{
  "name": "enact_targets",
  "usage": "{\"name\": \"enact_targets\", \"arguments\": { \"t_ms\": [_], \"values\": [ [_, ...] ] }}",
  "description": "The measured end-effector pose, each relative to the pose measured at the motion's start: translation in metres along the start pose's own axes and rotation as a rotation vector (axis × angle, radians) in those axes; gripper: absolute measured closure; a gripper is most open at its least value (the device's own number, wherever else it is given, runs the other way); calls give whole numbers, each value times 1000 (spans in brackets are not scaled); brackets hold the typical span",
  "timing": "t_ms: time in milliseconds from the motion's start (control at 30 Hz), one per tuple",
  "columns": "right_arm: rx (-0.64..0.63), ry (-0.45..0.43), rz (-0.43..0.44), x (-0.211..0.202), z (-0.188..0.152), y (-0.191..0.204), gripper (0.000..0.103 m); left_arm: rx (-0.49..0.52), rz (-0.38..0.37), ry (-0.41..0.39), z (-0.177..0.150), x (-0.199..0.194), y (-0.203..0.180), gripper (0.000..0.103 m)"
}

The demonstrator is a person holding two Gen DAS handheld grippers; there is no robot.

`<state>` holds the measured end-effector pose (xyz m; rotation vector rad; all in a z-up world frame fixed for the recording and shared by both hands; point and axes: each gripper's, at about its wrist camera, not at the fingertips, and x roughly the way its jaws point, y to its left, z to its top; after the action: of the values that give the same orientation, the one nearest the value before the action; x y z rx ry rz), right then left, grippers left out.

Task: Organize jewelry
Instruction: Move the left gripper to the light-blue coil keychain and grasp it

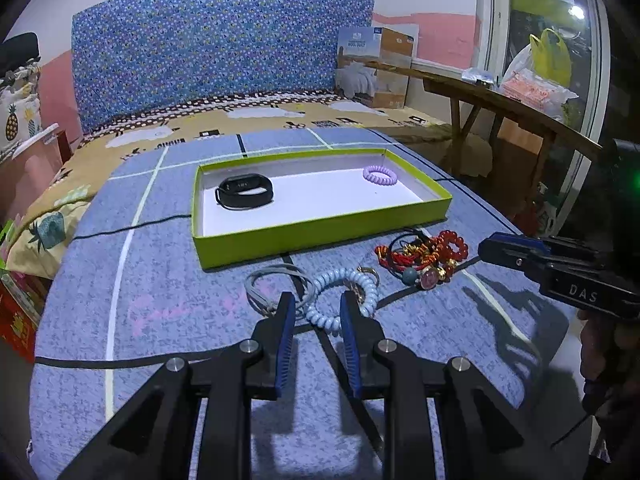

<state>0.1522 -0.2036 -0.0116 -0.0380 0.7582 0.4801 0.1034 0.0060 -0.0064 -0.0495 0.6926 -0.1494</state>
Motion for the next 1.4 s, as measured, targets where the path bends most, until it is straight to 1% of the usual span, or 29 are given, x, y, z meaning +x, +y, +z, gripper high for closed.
{"name": "enact_targets", "arguments": {
  "t_ms": [67, 200, 367, 500, 600, 733, 867, 967, 1000, 1033, 1133, 1300, 1400],
  "values": [
    [-5, 12, -3, 3, -1, 0, 78, 1, -14, 12, -2, 2, -2, 78],
    [-15, 34, 1, 10, -3, -1, 78, -5, -45, 36, -5, 7, -5, 72],
    [3, 34, 8, 16, 1, -5, 78, -17, -41, 55, -4, 14, -6, 70],
    [21, 40, 21, 23, 6, -7, 78, -58, -33, 82, -4, 21, 0, 70],
    [39, 69, 22, 32, 8, -8, 78, -88, -36, 99, -4, 24, 4, 70],
    [53, 99, 40, 40, 6, -7, 78, -144, -52, 129, -3, 30, 9, 70],
    [62, 119, 34, 44, 6, -5, 78, -177, -64, 147, 0, 34, 9, 70],
    [82, 125, 39, 44, 7, -8, 78, -231, -93, 167, 2, 37, 12, 70],
    [85, 127, 38, 45, 7, -8, 80, -248, -106, 171, 3, 37, 13, 70],
    [87, 131, 31, 46, 7, -8, 86, -266, -117, 176, 4, 38, 14, 70],
    [88, 132, 34, 46, 6, -9, 89, -327, -148, 194, 6, 41, 19, 70],
    [73, 132, 23, 47, 7, -7, 91, -383, -133, 209, 10, 51, 25, 70],
    [67, 129, 19, 47, 7, -7, 93, -395, -114, 209, 14, 55, 24, 70]
  ]
}}
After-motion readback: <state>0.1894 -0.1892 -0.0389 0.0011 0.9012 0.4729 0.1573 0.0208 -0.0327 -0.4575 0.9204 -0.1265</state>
